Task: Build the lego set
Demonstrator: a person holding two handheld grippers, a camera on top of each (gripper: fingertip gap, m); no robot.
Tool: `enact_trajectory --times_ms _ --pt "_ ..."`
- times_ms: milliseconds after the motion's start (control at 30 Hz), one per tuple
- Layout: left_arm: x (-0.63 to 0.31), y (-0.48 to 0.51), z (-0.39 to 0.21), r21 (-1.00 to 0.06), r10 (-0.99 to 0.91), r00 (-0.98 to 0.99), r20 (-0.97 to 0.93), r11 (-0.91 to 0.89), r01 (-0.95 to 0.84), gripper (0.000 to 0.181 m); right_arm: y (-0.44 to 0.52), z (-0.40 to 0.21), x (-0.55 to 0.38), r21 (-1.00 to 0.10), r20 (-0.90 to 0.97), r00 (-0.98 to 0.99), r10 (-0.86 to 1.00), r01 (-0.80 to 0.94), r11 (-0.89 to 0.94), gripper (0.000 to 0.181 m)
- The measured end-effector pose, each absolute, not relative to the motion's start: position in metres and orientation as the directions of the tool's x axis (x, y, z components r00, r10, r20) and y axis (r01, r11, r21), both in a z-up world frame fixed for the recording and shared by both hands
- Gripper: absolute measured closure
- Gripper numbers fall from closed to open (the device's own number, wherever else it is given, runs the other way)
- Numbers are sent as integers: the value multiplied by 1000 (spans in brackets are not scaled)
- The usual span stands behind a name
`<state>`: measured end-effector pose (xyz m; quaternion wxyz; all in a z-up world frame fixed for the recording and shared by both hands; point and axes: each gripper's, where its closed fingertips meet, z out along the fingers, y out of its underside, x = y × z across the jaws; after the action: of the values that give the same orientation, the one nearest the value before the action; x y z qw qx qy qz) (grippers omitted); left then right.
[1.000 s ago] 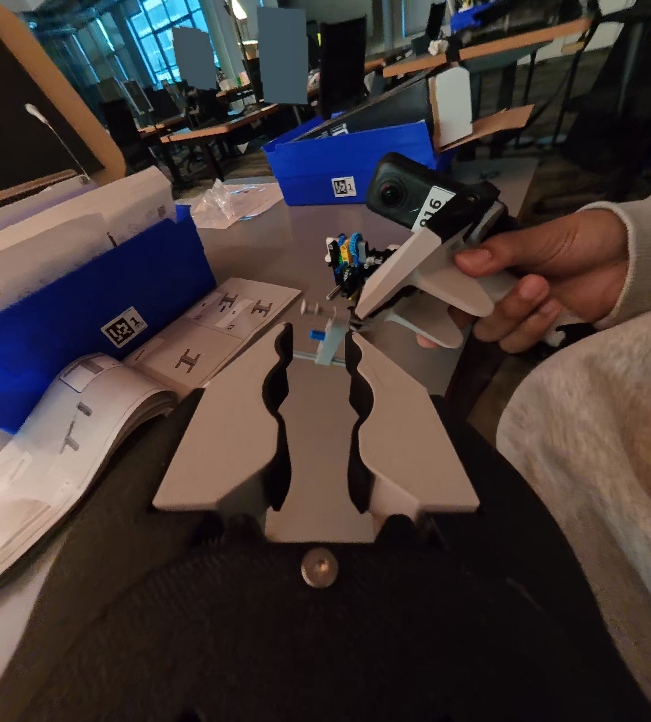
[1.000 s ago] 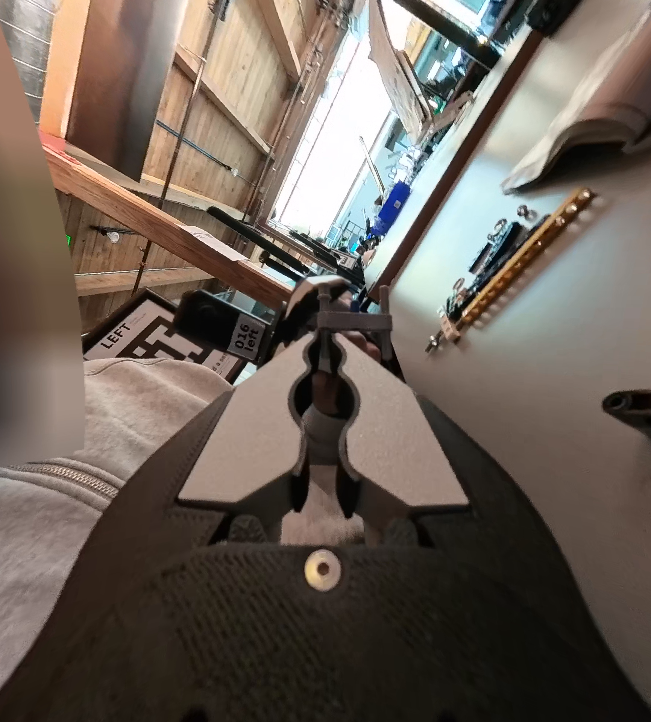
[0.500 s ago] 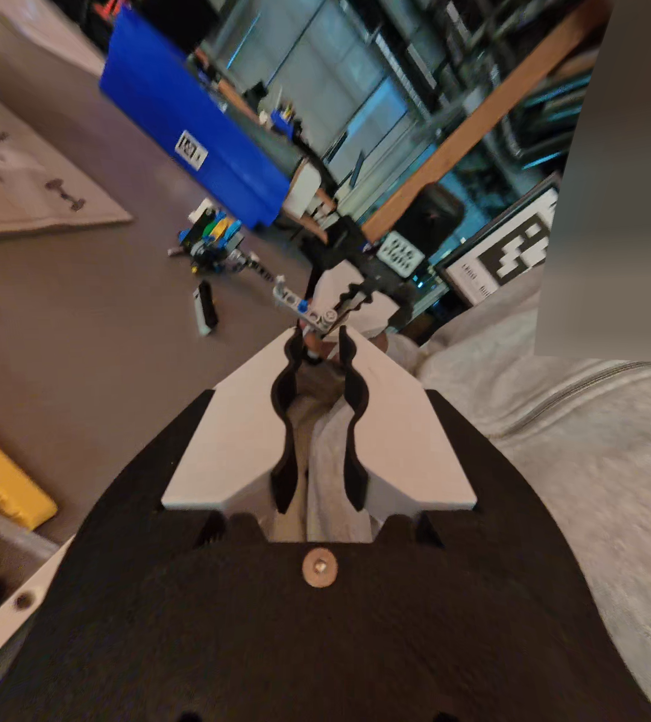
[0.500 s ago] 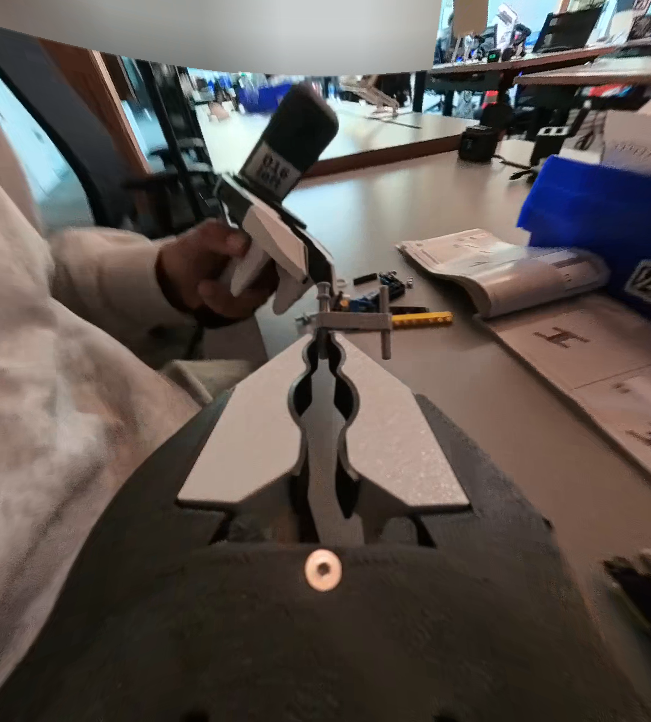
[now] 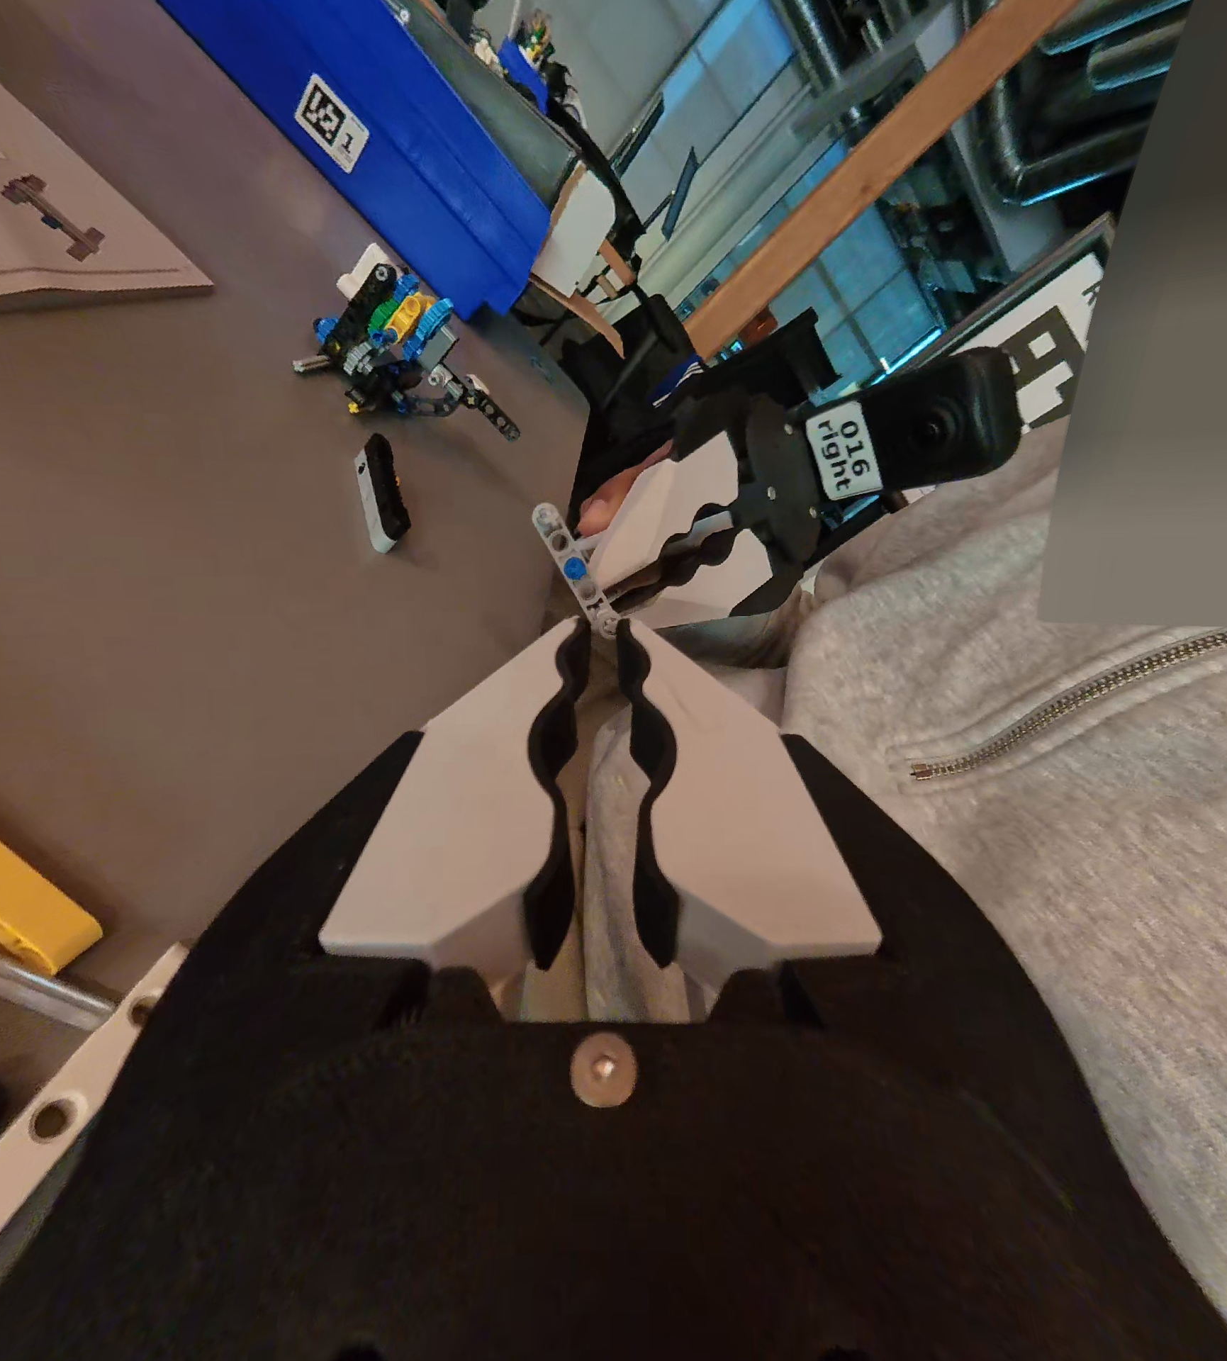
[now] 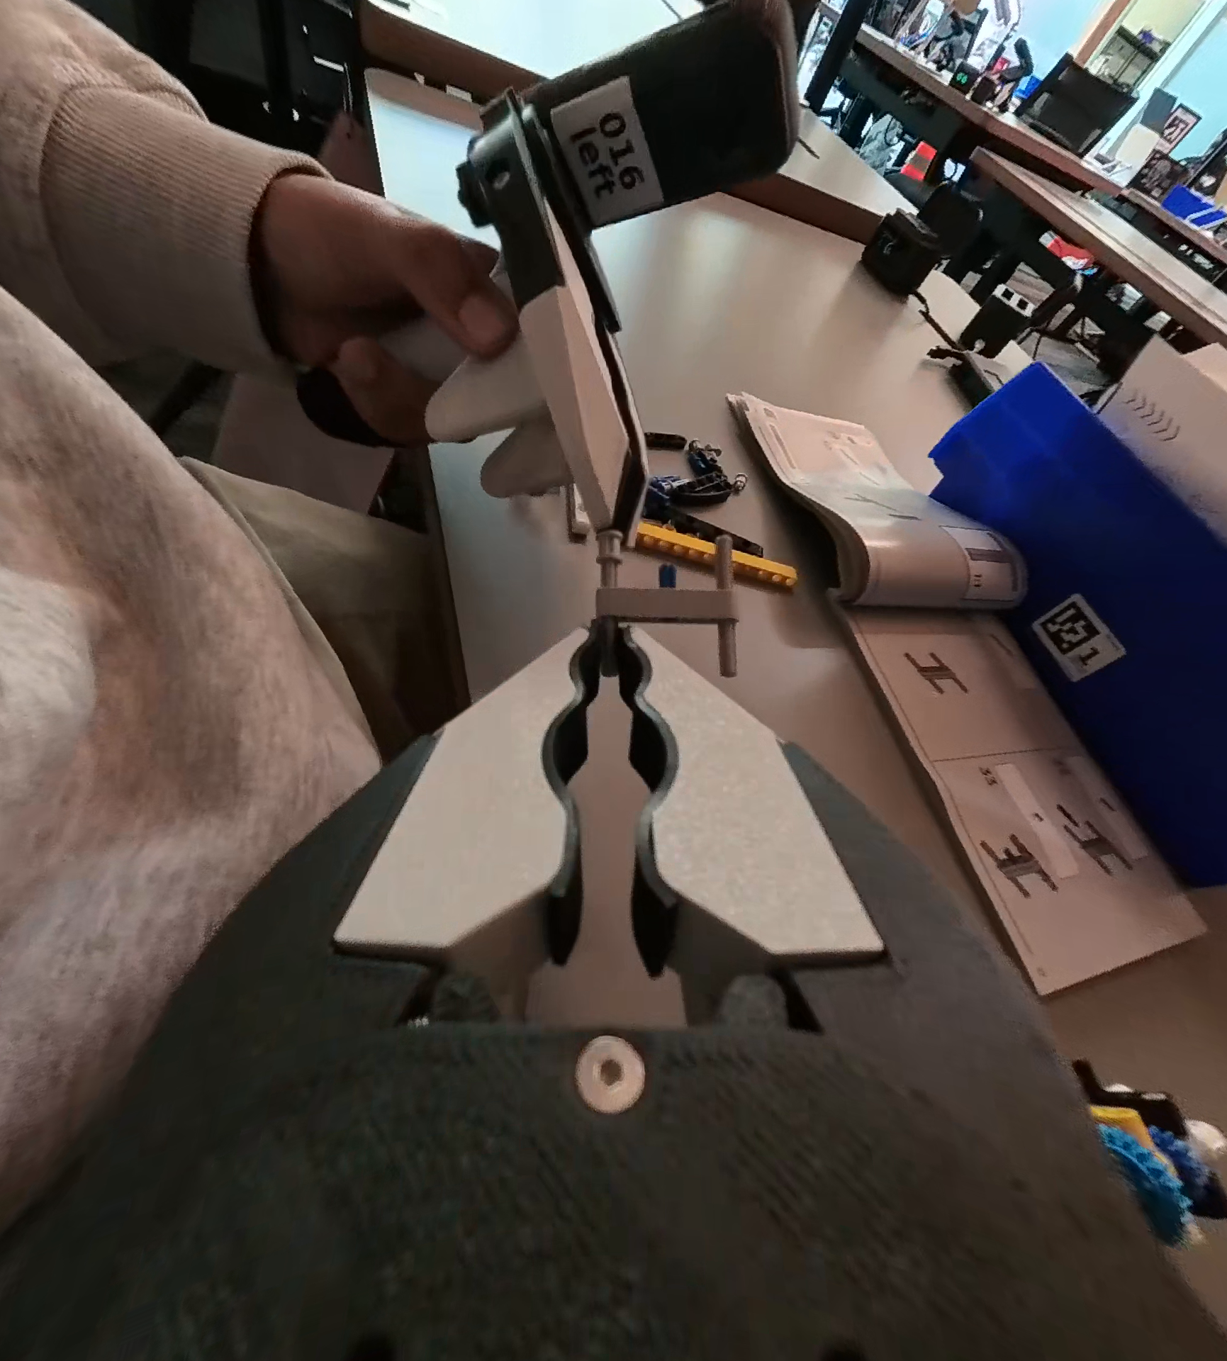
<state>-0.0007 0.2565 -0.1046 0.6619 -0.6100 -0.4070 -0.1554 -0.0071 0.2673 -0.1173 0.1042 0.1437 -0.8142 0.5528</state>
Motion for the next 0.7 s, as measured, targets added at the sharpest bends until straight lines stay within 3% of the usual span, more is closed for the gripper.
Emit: enact_trajectory --times_ms 133,700 --pt "0 259 -106 -681 290 621 728 196 706 170 266 -120 -7 -848 365 -924 -117 -382 368 178" --pt "0 261 -119 -688 360 613 704 130 714 176 265 -126 -6 -760 489 -863 -125 -492 425 178"
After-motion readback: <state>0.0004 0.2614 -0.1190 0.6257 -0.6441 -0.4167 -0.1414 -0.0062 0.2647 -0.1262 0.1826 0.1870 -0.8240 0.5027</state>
